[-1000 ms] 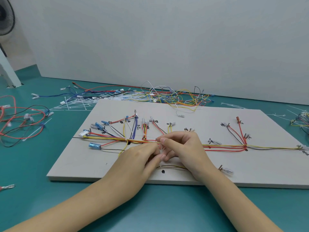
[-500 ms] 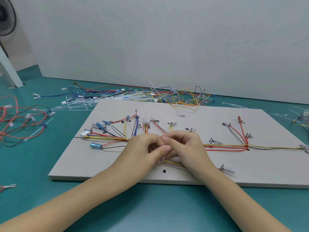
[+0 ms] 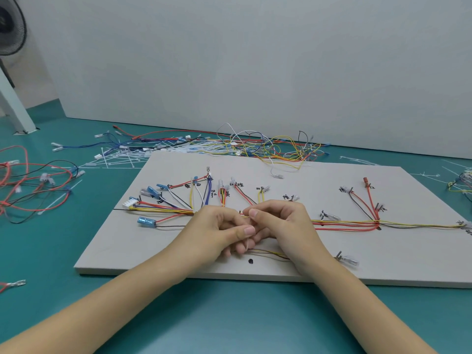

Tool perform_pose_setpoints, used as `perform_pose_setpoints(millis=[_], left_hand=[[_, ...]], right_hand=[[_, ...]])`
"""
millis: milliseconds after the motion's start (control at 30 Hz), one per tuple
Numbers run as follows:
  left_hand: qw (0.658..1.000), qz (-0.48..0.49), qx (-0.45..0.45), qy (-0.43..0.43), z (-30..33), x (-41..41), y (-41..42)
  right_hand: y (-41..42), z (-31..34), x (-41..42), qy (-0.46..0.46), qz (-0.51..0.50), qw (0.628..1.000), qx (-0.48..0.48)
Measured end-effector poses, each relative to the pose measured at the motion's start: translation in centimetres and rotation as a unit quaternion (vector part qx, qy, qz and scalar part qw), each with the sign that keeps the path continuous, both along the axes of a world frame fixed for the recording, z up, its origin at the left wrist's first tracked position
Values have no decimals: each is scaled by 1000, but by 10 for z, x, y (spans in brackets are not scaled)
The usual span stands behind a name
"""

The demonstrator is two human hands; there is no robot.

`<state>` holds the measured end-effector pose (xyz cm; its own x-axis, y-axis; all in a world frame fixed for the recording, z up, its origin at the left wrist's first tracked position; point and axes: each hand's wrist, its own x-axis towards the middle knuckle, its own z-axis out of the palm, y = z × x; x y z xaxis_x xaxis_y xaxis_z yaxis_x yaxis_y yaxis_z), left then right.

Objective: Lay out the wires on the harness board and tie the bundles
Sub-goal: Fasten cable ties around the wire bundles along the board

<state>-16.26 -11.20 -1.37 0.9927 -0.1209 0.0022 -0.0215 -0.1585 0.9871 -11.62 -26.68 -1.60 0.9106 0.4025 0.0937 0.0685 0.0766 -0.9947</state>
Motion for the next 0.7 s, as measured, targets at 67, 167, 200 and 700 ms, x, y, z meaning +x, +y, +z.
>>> perform_pose_setpoints(millis=[67, 167, 200, 700], left_hand=[[1000, 7, -9, 7, -1, 1, -1], [999, 12, -38, 18, -1, 0, -1], [998, 12, -52, 25, 0, 0, -1], [997, 12, -61, 50, 2, -2, 6]], right_hand=[[0, -1, 0, -4, 1, 1000, -8], [0, -2, 1, -7, 2, 1000, -19], [0, -2, 1, -9, 2, 1000, -23], [-3, -2, 3, 10, 7, 1000, -25]])
